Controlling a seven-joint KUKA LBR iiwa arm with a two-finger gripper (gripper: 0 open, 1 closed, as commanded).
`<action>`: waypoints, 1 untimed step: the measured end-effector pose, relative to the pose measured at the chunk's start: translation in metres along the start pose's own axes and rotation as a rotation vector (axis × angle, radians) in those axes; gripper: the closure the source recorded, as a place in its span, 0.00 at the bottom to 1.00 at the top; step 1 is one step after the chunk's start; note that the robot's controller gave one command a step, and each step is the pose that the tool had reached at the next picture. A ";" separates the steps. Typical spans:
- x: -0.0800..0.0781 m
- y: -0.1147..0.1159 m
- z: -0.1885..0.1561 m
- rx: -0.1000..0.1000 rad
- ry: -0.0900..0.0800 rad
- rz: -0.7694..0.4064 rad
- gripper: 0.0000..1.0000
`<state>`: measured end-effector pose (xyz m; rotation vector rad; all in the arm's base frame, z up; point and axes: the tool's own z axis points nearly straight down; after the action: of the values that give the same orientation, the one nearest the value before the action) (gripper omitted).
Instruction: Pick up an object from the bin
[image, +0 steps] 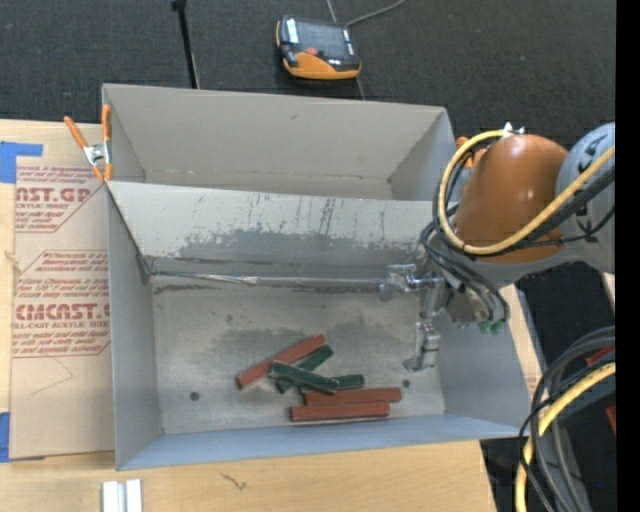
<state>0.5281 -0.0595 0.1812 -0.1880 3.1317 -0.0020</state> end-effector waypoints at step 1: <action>0.003 0.025 0.023 -0.004 0.005 -0.018 0.00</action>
Offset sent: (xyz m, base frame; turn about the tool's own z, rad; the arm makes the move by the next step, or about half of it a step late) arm -0.0114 0.1003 -0.0459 -0.3402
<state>0.5218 -0.0346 0.1585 -0.2168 3.1354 0.0041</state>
